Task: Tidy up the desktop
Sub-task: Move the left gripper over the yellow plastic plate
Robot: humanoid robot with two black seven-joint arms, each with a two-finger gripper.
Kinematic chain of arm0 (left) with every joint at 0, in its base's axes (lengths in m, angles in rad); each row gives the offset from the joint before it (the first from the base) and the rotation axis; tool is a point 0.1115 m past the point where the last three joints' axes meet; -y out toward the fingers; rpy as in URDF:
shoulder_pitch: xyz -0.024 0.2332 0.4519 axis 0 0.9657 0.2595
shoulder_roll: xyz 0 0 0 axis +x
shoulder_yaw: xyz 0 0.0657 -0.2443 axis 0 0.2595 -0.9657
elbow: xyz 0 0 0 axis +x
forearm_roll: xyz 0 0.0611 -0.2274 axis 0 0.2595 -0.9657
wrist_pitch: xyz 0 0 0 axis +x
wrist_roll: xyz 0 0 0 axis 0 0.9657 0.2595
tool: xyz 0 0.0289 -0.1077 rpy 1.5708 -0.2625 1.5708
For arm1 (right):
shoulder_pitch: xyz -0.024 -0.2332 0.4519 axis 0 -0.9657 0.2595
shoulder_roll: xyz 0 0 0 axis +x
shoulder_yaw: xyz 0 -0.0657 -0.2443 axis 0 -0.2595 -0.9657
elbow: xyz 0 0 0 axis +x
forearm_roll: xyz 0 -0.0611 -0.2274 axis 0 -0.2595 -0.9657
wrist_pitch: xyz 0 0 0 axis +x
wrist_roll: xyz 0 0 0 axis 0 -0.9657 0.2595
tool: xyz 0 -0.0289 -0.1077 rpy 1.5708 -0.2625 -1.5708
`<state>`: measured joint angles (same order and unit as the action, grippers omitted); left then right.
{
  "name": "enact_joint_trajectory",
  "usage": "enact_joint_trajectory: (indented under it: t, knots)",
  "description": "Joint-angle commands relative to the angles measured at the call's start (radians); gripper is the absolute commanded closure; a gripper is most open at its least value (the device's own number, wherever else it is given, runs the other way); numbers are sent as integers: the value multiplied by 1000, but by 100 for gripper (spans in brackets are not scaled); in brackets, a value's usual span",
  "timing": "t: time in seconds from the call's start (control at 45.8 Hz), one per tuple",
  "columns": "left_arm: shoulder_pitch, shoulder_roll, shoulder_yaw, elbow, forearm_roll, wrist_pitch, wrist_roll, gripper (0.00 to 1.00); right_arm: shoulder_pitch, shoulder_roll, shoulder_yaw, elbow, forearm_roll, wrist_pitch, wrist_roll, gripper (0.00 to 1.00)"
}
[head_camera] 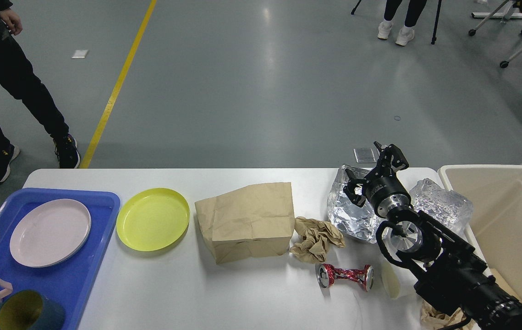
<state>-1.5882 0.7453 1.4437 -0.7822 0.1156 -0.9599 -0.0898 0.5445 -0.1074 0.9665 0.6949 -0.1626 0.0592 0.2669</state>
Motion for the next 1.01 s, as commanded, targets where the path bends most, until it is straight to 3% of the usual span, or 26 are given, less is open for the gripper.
enact_joint_trajectory:
  t: [0.0,0.721,0.984]
  knots:
    - [-104,-12,0,0,1,0,1,4,0,0,0,0,0,1,0,0]
    - [-127,-492,-2,3,-5,0,-1,4,0,0,0,0,0,-1,0,0]
    - [-24,-639,-19,92,-8,16,1,4,0,0,0,0,0,1,0,0]
